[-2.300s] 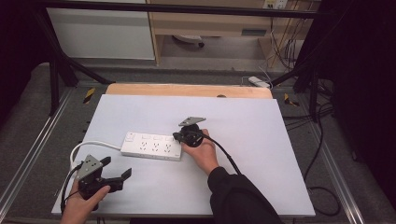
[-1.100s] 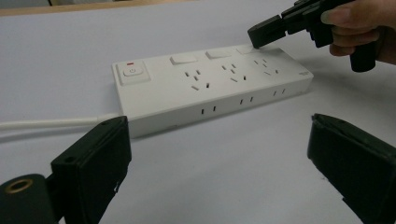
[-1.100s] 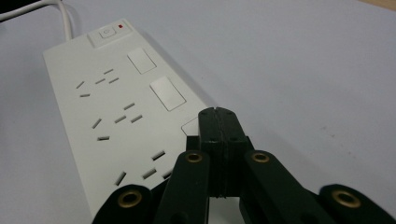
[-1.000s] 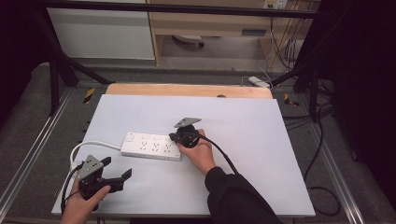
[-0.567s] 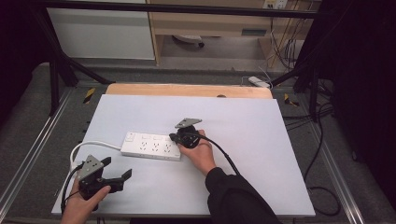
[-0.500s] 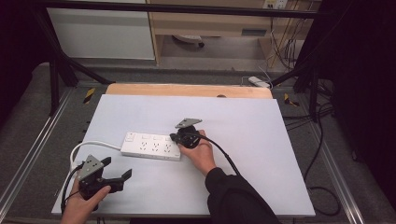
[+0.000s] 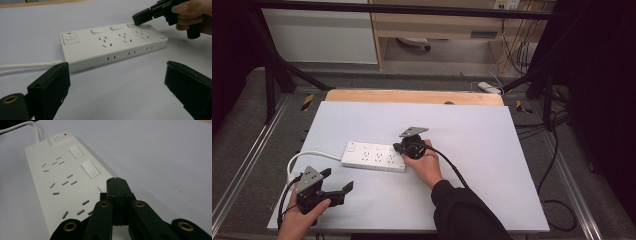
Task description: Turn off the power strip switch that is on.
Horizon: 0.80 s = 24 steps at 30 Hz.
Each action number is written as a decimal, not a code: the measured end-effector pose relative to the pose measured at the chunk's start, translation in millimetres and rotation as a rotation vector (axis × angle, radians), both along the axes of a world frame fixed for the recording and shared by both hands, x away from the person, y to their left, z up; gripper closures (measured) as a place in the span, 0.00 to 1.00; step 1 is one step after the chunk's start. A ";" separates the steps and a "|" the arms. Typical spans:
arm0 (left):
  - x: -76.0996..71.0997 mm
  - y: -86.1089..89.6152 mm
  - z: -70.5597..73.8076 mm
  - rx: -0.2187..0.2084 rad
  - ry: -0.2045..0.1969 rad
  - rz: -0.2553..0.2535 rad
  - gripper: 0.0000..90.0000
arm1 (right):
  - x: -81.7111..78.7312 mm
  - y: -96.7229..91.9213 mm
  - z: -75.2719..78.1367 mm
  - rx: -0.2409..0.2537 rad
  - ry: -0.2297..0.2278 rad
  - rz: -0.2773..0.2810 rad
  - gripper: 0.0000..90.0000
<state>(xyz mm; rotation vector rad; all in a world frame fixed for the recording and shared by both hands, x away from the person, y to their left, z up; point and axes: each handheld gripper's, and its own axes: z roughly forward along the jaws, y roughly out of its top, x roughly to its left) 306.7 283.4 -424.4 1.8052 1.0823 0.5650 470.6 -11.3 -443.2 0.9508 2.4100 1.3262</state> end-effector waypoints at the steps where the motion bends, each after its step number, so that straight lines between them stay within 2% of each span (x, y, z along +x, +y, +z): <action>1: 0.0 0.1 0.1 0.001 -0.001 0.000 0.07 | 0.0 0.1 0.1 0.001 0.000 0.000 1.00; 15: 0.0 -0.1 0.2 0.001 -0.002 0.000 0.07 | -0.5 -2.1 7.6 0.011 -0.014 -0.004 1.00; 20: -0.1 -0.1 0.2 0.002 -0.002 -0.001 0.07 | -1.8 -2.1 11.1 0.040 -0.022 -0.006 1.00; 24: -0.1 0.1 0.2 0.003 -0.003 -0.001 0.07 | -2.5 -3.1 15.3 0.056 -0.033 -0.012 0.96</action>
